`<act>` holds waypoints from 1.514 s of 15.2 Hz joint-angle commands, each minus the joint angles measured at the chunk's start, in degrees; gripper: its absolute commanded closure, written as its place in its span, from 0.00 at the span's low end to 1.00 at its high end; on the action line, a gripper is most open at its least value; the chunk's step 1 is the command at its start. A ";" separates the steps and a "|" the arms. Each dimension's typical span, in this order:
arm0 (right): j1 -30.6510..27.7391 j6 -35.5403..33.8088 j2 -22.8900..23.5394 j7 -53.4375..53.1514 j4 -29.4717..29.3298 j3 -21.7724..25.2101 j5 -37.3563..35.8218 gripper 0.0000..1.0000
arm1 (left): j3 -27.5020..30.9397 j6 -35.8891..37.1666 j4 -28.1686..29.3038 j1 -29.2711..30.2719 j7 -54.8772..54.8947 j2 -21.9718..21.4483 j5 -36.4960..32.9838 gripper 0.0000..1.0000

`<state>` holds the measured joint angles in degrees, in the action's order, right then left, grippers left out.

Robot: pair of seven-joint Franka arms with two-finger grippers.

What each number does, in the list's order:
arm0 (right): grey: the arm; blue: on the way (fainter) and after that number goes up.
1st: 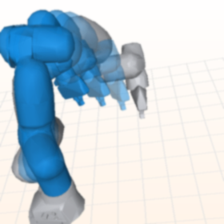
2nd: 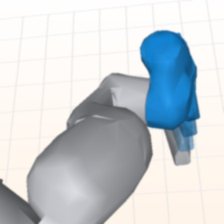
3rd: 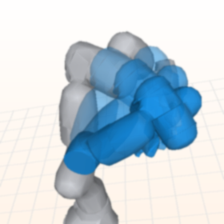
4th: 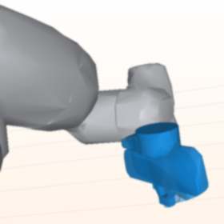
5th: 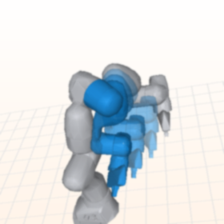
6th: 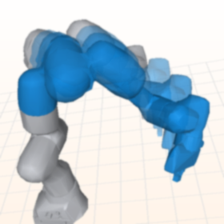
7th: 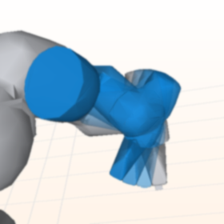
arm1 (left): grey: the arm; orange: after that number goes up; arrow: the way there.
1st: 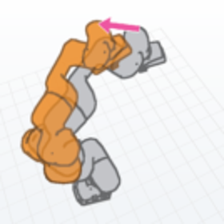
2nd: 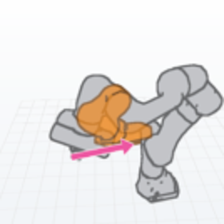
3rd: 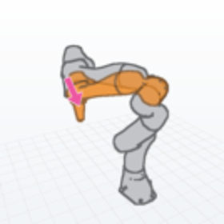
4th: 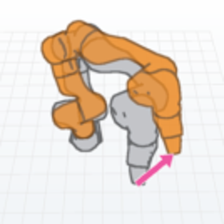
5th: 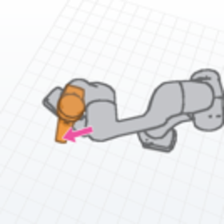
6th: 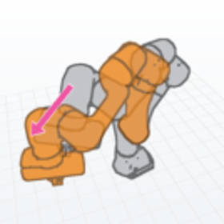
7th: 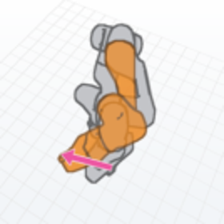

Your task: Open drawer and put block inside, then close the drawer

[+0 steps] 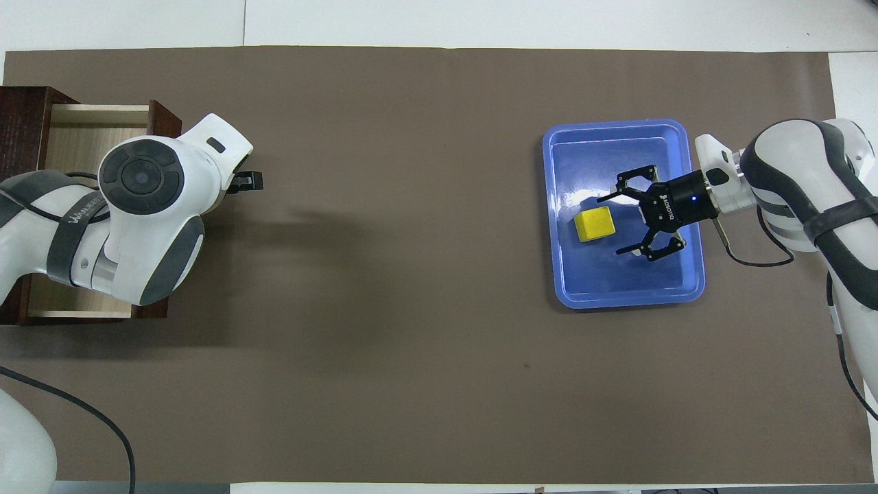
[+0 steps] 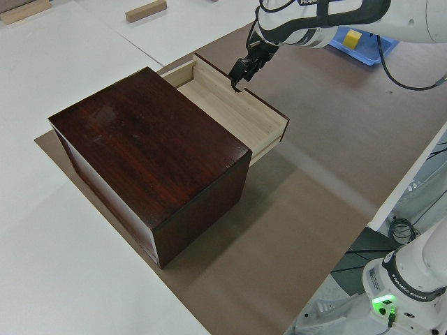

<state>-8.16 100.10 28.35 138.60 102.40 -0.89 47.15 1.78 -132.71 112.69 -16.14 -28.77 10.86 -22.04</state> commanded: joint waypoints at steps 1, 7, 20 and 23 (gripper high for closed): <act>-1.68 -2.27 5.40 0.53 -4.74 -0.25 1.19 0.00 | 0.15 8.48 -8.50 -1.52 -0.76 3.01 2.35 0.00; -1.24 -3.15 5.40 0.44 -4.66 -0.25 1.19 0.00 | 0.59 25.36 -23.46 -1.61 -2.16 4.87 12.89 0.00; -0.71 -2.19 5.40 -0.17 -4.31 -0.25 1.89 1.00 | -0.03 37.76 -26.73 -6.16 -47.91 -2.77 25.03 0.00; -0.71 -2.36 5.14 -1.23 -4.48 -0.34 1.89 1.00 | -0.03 37.45 -25.86 -6.80 -64.51 -4.52 23.10 0.00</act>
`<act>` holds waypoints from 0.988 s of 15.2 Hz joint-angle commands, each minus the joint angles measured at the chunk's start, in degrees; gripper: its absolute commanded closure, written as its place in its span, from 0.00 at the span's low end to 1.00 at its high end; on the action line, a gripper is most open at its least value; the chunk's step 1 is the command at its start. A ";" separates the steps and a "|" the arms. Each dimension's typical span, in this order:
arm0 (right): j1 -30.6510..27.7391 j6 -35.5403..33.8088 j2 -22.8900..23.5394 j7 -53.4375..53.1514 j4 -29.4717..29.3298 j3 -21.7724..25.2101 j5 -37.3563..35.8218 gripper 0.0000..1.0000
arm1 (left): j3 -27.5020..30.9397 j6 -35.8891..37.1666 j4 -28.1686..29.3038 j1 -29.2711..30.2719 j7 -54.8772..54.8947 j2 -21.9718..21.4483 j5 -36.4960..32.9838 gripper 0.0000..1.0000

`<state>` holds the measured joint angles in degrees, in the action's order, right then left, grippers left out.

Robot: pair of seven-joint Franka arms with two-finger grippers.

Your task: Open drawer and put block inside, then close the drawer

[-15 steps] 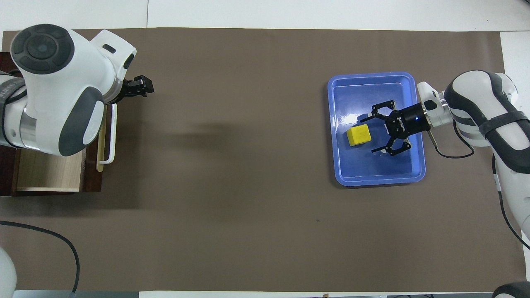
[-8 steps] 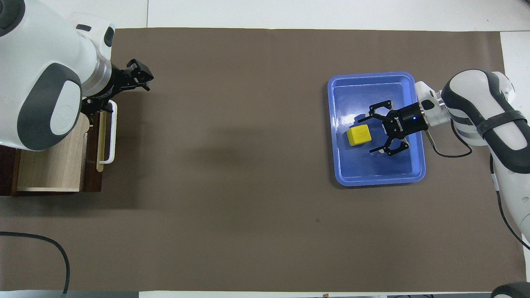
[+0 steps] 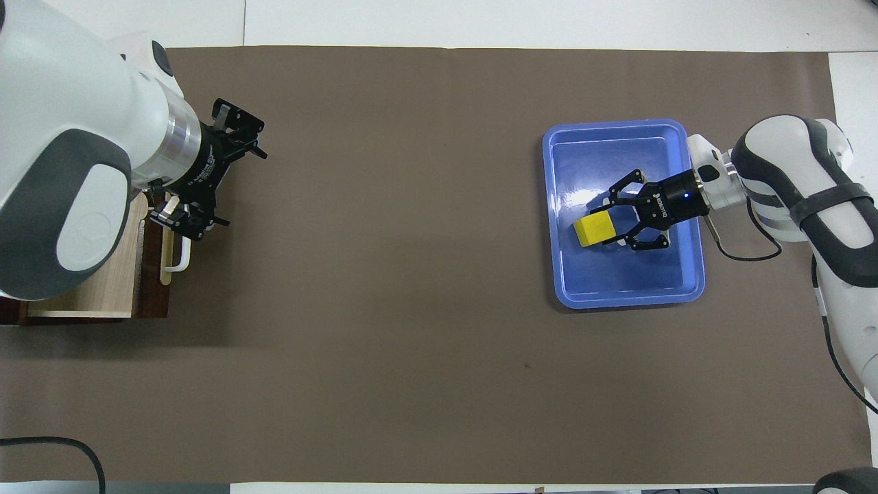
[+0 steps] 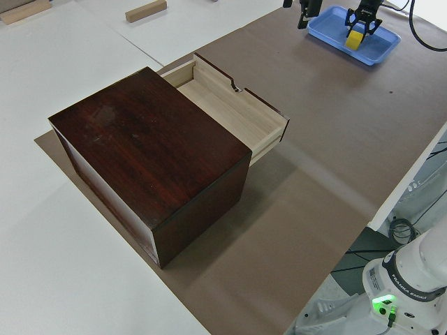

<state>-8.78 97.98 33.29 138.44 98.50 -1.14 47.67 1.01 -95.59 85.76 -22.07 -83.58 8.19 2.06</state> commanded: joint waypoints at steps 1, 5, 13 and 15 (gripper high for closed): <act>-0.09 -0.33 0.11 -1.76 -0.67 -0.18 1.37 1.00 | 0.93 -2.21 3.60 -0.26 -14.46 -3.08 -1.00 0.00; -0.01 -3.40 -2.61 -11.58 -2.16 -0.44 1.20 1.00 | 1.19 -4.79 5.21 -0.25 -27.51 -3.70 -2.32 0.00; 4.73 -4.74 -6.74 -30.21 -8.67 -5.26 2.51 1.00 | 1.37 -7.60 4.69 0.10 -30.84 -0.64 -1.97 0.00; 8.50 -0.36 -8.67 -36.02 -8.76 -5.54 2.78 1.00 | 1.02 -7.60 2.85 -0.34 -32.34 1.73 -1.97 0.00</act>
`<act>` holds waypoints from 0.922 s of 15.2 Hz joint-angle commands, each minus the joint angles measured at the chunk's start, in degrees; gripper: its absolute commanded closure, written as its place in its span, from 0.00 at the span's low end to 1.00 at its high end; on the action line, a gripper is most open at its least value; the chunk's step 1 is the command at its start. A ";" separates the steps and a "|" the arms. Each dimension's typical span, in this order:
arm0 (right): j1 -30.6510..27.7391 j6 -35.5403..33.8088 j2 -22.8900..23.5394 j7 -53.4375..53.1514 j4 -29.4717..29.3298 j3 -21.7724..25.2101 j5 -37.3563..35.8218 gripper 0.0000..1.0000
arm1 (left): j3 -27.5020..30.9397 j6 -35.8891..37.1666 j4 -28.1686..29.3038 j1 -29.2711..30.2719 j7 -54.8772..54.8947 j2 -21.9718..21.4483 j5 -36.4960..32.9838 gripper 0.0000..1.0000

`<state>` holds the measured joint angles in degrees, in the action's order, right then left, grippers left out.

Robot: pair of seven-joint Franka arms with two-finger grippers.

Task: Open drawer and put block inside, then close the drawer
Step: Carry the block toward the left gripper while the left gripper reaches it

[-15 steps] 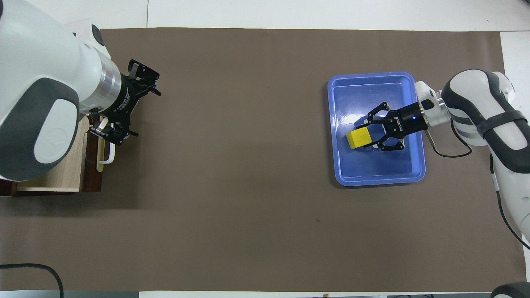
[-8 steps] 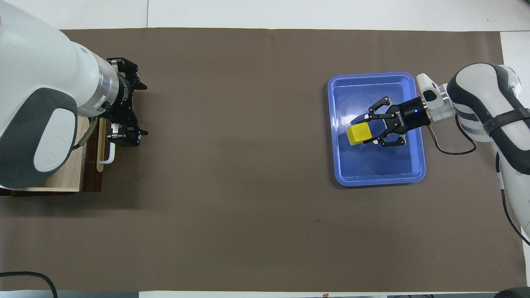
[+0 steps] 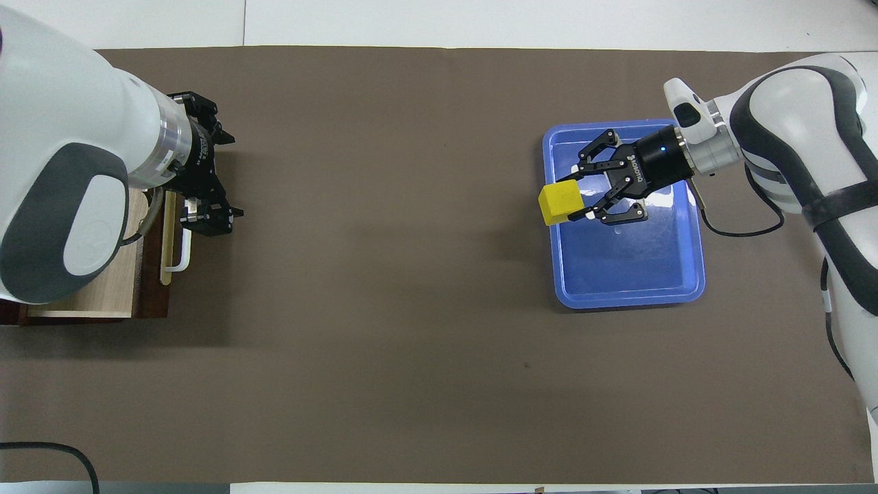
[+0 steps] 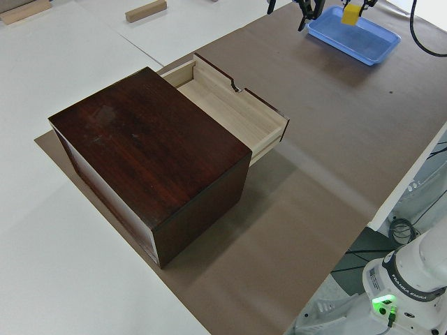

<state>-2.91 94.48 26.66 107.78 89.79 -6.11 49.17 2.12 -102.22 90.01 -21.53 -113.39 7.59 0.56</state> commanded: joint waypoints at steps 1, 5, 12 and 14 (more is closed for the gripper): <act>4.82 5.34 -2.83 -7.82 -0.05 -0.57 2.41 1.00 | -0.10 -0.70 -3.85 -1.75 -2.98 4.35 -0.47 0.00; 12.91 15.71 -3.10 -14.52 -0.05 -0.48 5.75 1.00 | -0.10 2.46 -14.23 -2.89 -7.10 13.05 0.14 0.00; 21.88 29.43 -2.93 -15.85 0.12 -0.48 5.68 1.00 | 0.08 1.41 -12.93 -7.29 -10.10 13.42 0.93 0.00; 23.29 31.72 -2.84 -13.75 0.12 -0.48 5.32 1.00 | 0.08 1.93 -13.02 -8.51 -10.36 13.94 0.84 0.00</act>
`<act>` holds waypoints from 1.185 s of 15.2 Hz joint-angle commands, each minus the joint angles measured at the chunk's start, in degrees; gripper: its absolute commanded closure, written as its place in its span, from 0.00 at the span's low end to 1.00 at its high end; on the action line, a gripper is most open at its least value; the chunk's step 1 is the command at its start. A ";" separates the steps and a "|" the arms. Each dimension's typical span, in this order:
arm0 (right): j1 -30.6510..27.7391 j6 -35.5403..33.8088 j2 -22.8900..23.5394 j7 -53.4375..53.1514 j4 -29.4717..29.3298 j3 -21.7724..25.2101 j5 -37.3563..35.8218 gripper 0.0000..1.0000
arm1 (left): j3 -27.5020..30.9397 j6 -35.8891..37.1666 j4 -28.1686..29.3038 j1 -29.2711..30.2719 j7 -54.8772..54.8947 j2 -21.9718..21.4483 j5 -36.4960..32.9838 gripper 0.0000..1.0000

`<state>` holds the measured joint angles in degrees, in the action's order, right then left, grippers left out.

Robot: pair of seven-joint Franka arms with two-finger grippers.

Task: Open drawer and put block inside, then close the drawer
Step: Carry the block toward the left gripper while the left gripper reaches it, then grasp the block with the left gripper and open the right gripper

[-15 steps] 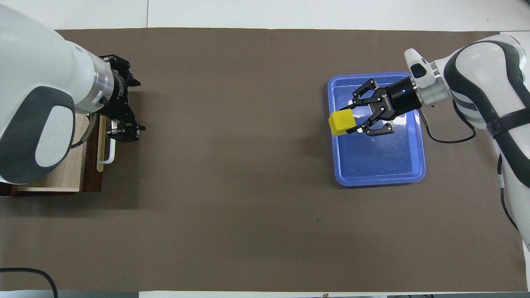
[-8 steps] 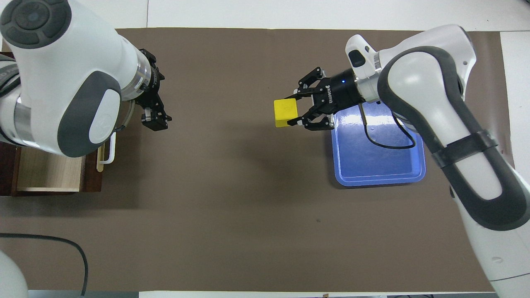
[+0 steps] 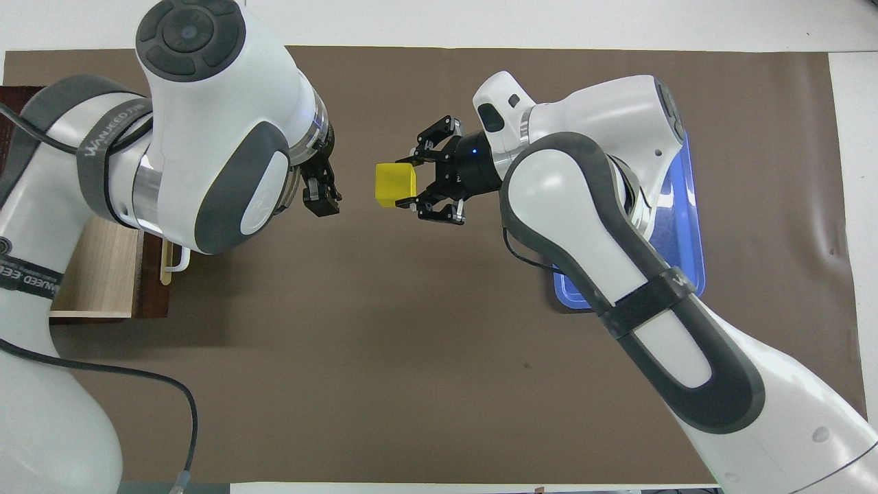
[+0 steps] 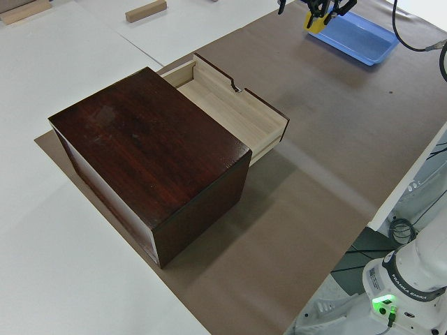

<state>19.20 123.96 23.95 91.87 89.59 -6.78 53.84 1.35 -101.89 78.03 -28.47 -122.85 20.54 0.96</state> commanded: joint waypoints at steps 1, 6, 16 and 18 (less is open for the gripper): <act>1.98 3.38 -0.05 4.08 0.41 0.19 0.57 1.00 | 0.85 1.87 -0.87 -2.46 -1.34 1.34 0.27 0.00; 3.30 4.88 0.13 7.88 0.94 0.19 0.57 1.00 | 0.94 1.87 0.27 -3.87 -2.22 2.05 -0.87 0.00; 2.33 3.92 0.13 8.50 0.85 0.11 0.74 1.00 | 0.76 -1.73 1.50 -4.92 -2.39 1.87 -0.70 0.00; 2.25 3.83 0.13 8.50 0.85 0.19 0.83 1.00 | 0.76 -2.00 1.94 -5.36 -2.39 1.70 -0.70 0.00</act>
<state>22.12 128.25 24.40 98.96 90.01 -6.25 53.80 1.38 -102.31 78.43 -32.45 -124.38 22.84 0.78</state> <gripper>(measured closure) 0.449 0.000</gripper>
